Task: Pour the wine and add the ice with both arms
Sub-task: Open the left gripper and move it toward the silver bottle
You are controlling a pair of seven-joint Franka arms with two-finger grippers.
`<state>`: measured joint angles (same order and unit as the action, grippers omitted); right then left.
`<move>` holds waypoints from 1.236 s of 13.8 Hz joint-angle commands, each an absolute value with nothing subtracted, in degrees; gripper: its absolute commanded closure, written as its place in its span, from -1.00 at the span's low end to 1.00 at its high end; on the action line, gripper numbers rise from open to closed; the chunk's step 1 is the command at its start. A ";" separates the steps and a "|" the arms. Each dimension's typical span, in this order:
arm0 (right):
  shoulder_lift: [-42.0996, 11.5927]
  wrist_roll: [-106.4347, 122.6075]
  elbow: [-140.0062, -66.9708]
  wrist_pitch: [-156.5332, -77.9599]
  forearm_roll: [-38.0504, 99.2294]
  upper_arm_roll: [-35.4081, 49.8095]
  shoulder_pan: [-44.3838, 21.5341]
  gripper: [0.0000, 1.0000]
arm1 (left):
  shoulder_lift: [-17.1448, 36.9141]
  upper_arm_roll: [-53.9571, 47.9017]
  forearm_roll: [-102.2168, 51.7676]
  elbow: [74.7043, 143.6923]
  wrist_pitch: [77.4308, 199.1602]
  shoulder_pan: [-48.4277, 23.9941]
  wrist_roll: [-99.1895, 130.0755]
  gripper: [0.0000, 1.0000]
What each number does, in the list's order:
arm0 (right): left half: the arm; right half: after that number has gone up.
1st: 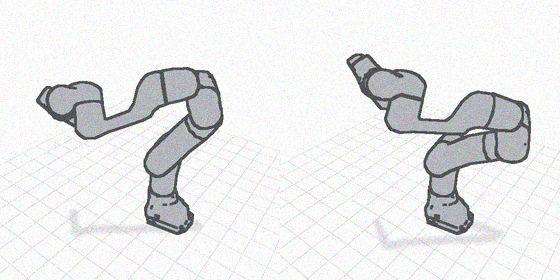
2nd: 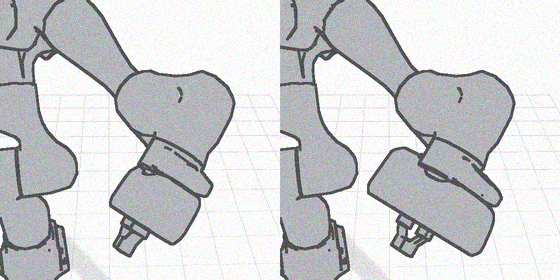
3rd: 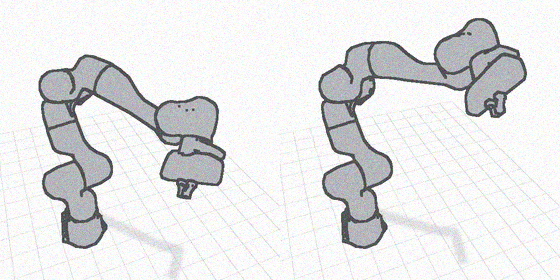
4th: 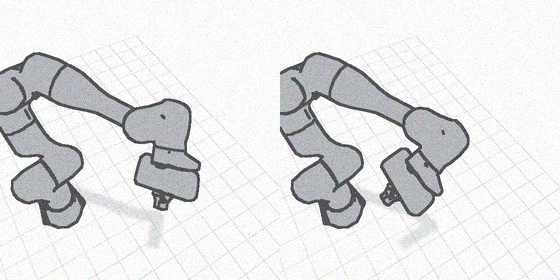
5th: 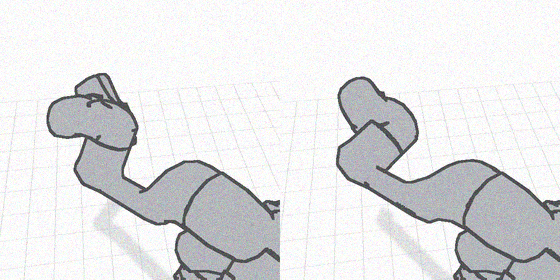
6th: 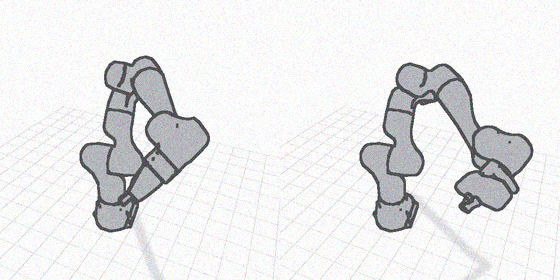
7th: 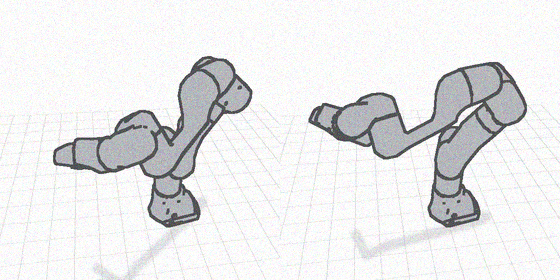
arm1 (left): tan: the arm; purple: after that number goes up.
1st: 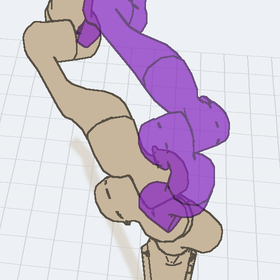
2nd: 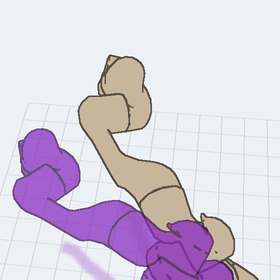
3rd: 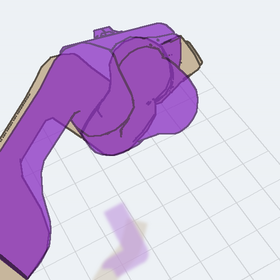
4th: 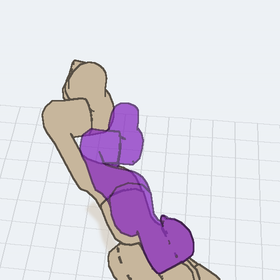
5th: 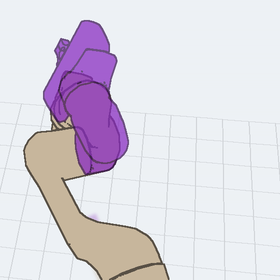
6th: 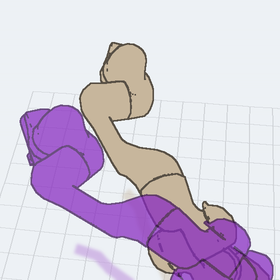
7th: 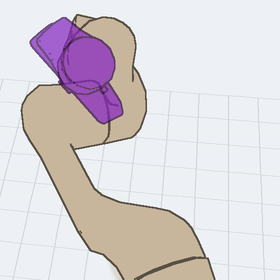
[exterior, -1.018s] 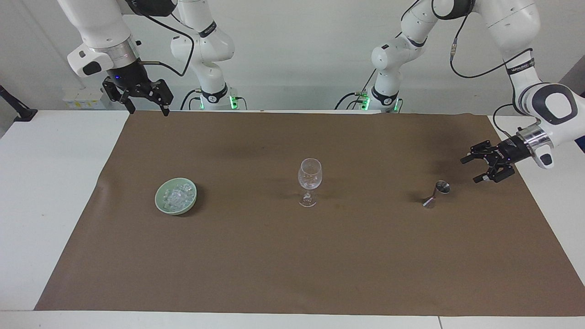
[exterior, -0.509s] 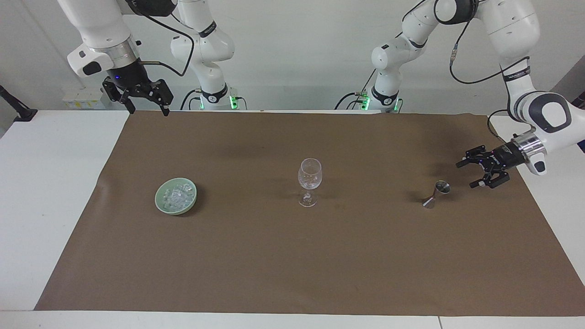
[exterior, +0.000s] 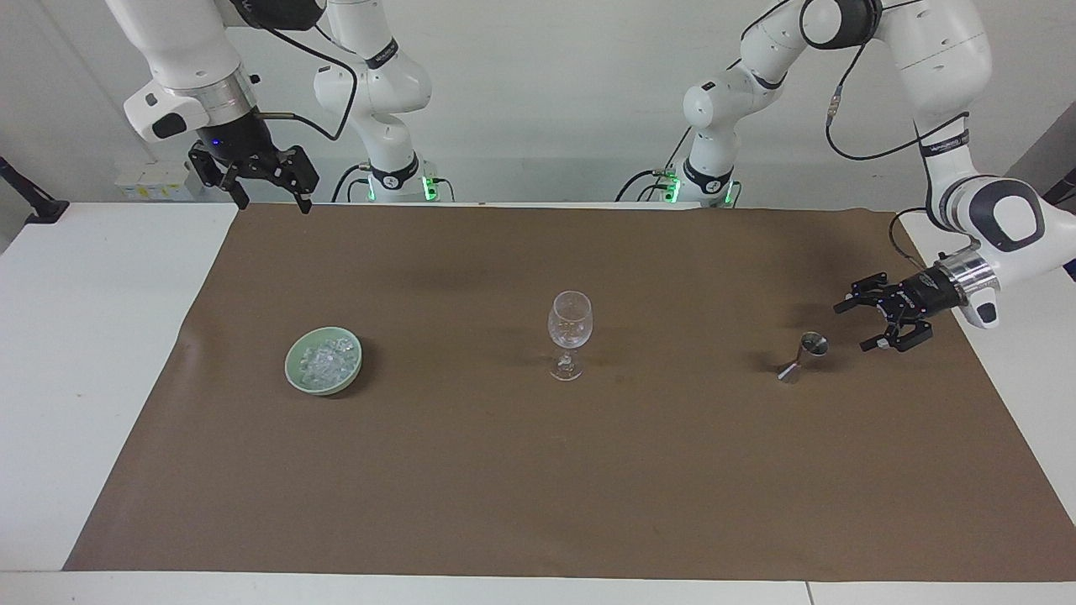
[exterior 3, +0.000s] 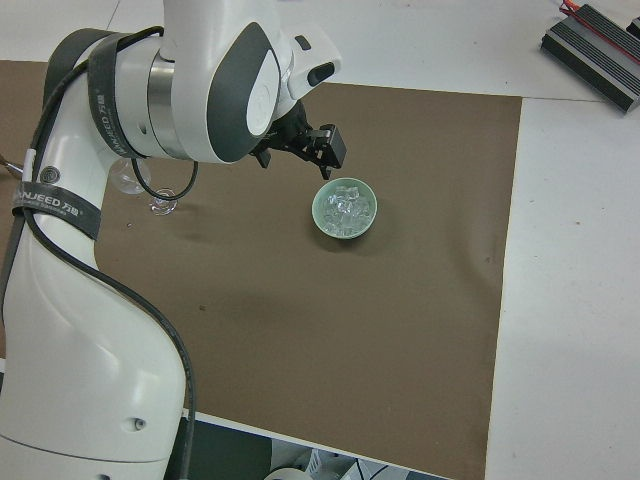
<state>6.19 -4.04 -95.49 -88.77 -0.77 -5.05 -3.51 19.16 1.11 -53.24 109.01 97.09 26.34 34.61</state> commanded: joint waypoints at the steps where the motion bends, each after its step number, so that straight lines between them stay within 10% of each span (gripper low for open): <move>1: 7.65 -3.25 -97.12 -89.21 0.18 -4.92 -3.25 -1.00 | 19.07 1.05 -54.58 109.51 97.21 26.19 35.24 -1.00; 17: 7.65 -3.25 -97.12 -89.12 0.18 -4.92 -3.25 -1.00 | 24.42 1.05 -58.00 108.64 92.90 28.30 37.26 -1.00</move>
